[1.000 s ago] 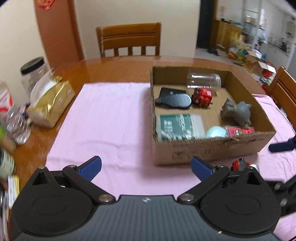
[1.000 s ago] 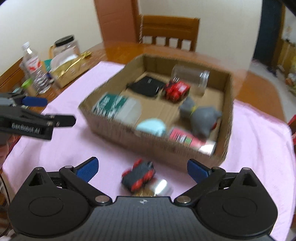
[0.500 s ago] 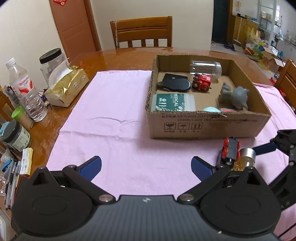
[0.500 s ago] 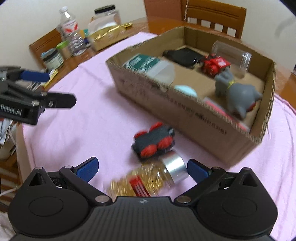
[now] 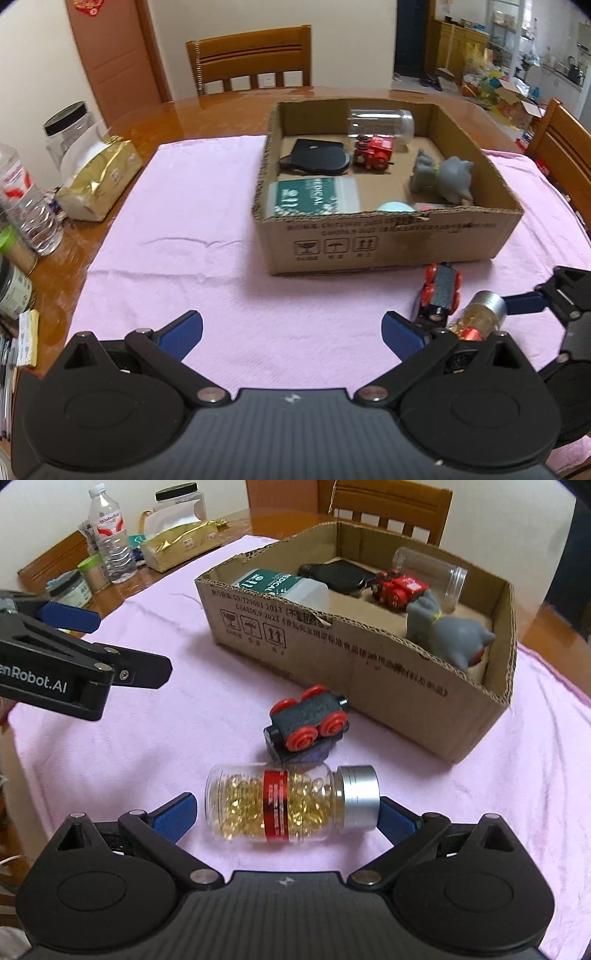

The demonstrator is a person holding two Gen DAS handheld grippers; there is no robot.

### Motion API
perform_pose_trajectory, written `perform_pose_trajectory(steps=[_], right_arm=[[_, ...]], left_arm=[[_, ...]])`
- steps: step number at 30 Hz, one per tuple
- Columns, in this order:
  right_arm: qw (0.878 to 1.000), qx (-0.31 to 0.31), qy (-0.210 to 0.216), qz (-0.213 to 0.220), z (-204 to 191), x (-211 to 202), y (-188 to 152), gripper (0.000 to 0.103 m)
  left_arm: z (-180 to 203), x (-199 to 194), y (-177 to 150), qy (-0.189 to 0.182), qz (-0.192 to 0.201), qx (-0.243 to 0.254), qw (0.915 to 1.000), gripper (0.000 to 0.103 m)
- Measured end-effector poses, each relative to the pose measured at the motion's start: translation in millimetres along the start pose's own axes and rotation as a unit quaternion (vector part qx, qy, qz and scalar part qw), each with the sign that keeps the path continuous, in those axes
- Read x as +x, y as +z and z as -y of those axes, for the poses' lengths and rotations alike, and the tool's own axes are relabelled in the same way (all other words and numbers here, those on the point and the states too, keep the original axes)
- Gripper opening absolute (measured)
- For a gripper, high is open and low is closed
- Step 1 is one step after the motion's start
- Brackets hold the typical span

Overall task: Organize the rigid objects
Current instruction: 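Move the right gripper to the capsule bottle while the left approaches the black toy train, then close the right gripper on the capsule bottle while the left closes on the black train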

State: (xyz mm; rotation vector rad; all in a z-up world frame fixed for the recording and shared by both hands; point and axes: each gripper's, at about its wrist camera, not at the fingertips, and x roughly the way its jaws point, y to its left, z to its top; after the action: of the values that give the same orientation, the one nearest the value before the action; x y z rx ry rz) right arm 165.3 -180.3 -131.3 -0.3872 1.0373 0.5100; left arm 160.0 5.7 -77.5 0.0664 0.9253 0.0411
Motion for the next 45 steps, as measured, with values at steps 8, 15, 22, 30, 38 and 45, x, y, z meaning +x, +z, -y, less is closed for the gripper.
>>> perform_pose_trajectory(steps=[8,15,22,30,38,45], right_arm=[[0.999,0.020,-0.037,0.014,10.1,-4.5,-5.1,0.096],[0.996,0.058,-0.072,0.010,33.1,-14.3,-19.3,0.096],[0.994,0.074,-0.085,0.010,42.3,-20.8,-26.3,0.096],[0.993,0.084,-0.082,0.018,42.5,-26.4,-25.0,0.096],[0.993,0.087,-0.081,0.020,43.4,-26.2,-22.0,0.096],[0.992,0.092,-0.080,0.017,45.5,-20.4,-19.3,0.096]], left_arm=[[25.6,8.6,10.6,-0.034,0.000,0.045,0.9984,0.102],[54.7,22.9,18.5,-0.075,-0.004,0.082,0.9938,0.102],[79.8,45.5,21.4,-0.088,-0.006,0.116,0.9894,0.097],[66.3,60.7,23.1,-0.094,-0.023,0.094,0.9908,0.072],[31.9,62.9,23.5,-0.081,-0.031,0.062,0.9943,0.052],[20.5,67.6,22.0,-0.081,-0.035,0.061,0.9943,0.051]])
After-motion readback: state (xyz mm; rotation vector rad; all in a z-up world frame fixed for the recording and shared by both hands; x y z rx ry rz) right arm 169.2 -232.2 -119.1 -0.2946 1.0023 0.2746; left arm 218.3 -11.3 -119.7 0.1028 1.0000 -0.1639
